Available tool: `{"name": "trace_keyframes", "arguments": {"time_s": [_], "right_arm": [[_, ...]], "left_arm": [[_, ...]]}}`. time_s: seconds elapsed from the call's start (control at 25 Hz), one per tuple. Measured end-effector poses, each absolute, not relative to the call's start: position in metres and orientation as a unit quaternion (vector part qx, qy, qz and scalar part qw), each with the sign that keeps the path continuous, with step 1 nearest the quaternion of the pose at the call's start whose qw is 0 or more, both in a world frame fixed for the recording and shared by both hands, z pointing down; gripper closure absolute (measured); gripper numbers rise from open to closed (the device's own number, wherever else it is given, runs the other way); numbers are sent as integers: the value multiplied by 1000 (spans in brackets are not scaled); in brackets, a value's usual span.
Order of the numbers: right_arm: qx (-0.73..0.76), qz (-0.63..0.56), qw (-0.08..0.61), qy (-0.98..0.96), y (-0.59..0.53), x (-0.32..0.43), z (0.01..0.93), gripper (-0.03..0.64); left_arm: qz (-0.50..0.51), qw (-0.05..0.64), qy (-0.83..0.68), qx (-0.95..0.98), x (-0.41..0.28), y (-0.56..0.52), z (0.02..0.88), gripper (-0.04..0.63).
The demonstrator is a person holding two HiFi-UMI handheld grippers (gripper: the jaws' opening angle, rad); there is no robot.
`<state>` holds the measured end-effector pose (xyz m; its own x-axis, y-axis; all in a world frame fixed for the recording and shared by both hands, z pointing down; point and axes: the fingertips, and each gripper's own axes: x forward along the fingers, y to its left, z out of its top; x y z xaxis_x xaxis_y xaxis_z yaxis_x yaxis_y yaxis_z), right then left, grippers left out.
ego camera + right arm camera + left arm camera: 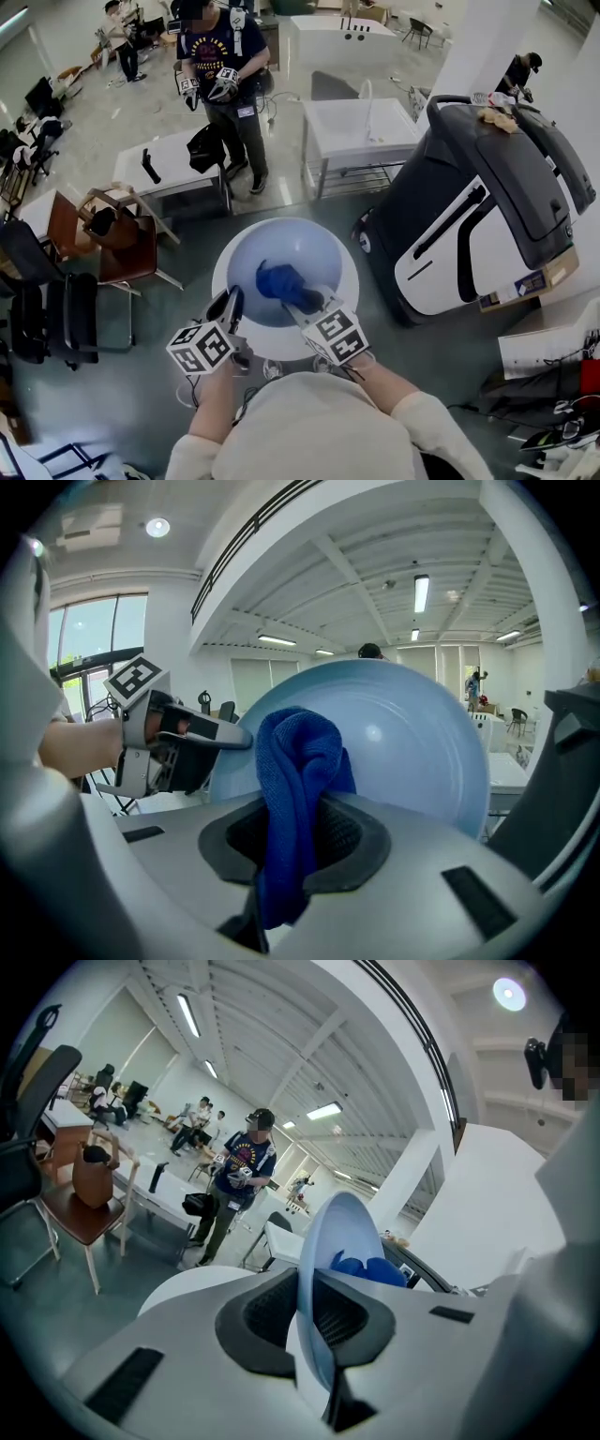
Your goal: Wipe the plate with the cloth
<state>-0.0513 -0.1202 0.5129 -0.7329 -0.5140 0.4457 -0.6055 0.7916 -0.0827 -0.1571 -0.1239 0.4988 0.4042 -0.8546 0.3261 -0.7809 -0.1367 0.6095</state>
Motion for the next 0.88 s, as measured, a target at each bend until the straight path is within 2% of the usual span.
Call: {"name": "trace_keyframes", "arguments": {"time_s": [0.44,0.88], "right_arm": [[393,96,200,-892,-178,-2,491,528],[282,90,211,-931,-140,-79,498,528]], "left_arm": [[-19,362,-529,767,-143,-119,508,552],[-20,366,-534,762,-140,-126,511,552]]}}
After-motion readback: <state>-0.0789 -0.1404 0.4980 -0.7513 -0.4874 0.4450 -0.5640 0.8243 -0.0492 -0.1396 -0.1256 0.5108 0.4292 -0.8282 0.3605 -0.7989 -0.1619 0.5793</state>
